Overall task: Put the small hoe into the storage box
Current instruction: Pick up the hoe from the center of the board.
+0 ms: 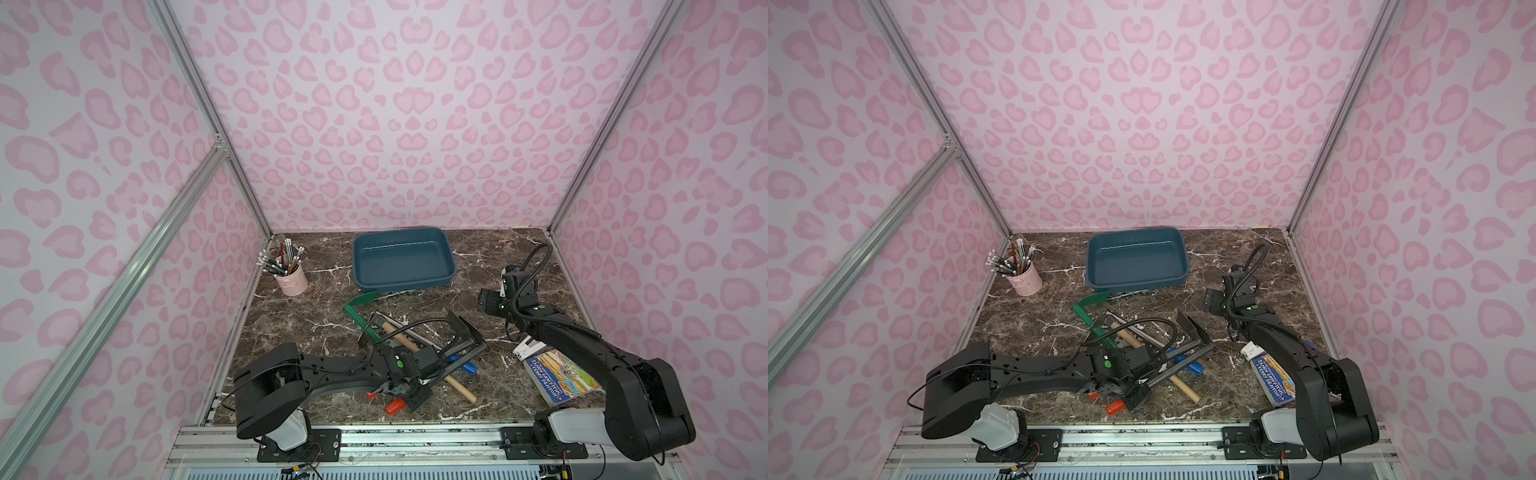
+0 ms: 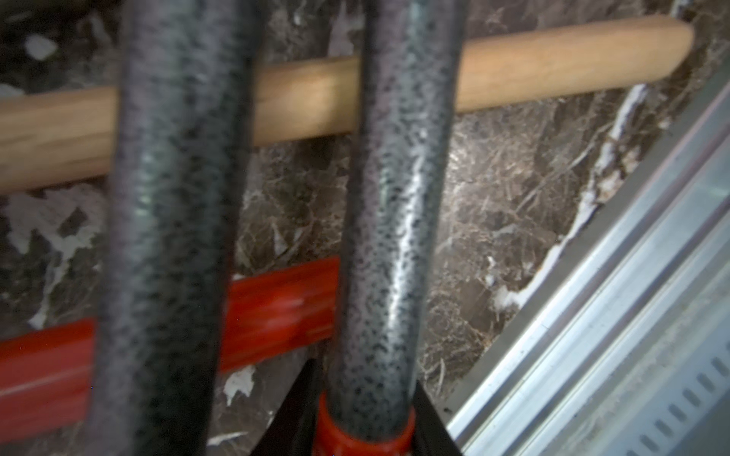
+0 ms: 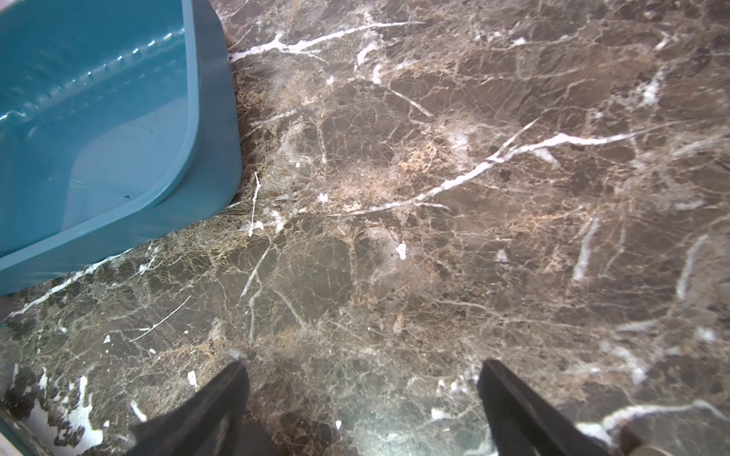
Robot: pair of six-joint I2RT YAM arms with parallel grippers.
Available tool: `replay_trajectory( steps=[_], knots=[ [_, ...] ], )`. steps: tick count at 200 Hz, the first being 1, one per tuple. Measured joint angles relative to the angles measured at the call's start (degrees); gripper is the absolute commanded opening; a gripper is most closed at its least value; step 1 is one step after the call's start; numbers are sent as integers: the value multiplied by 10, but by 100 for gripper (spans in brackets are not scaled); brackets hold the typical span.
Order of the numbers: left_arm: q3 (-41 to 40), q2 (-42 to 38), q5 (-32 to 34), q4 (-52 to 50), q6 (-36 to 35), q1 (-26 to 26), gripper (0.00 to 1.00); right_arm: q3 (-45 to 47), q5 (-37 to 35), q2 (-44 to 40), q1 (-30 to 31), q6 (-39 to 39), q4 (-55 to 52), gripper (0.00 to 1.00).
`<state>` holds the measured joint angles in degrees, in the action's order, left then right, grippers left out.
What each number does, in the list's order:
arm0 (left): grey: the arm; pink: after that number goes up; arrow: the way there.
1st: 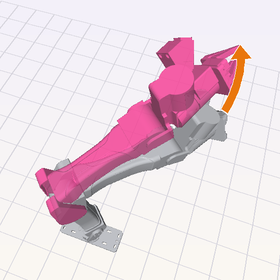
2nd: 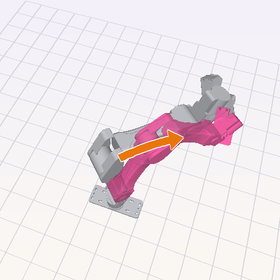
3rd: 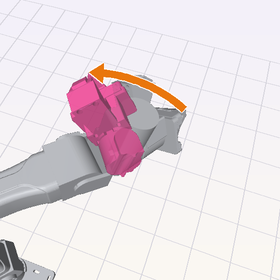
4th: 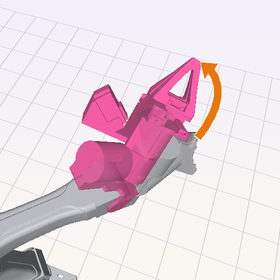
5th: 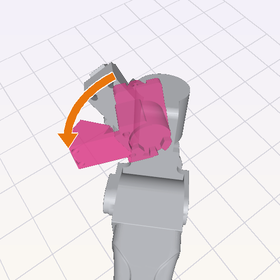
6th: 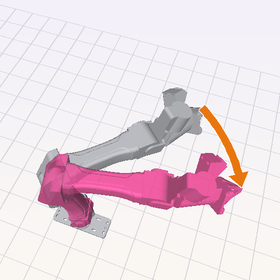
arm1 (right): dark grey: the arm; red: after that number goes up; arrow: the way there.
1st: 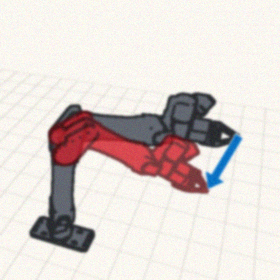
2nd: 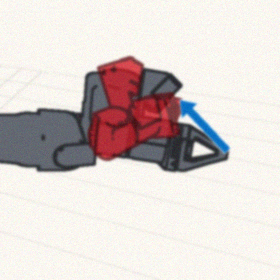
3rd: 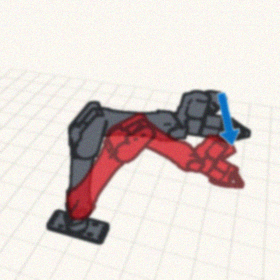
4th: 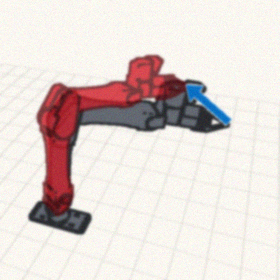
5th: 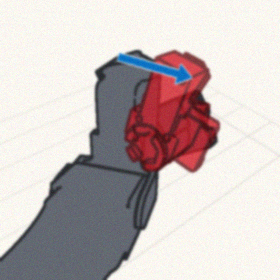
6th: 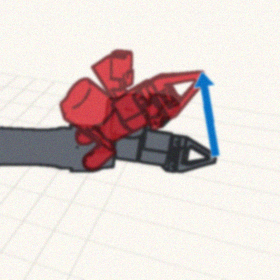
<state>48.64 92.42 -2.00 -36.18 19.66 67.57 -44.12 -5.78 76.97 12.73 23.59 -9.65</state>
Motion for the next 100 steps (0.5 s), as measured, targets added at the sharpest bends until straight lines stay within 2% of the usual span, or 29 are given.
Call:
replay_trajectory(
  steps=[100],
  knots=[
    [23,-14,16,-27,8,-3,19,0,4,-1,0,0,0,95]
  ],
)
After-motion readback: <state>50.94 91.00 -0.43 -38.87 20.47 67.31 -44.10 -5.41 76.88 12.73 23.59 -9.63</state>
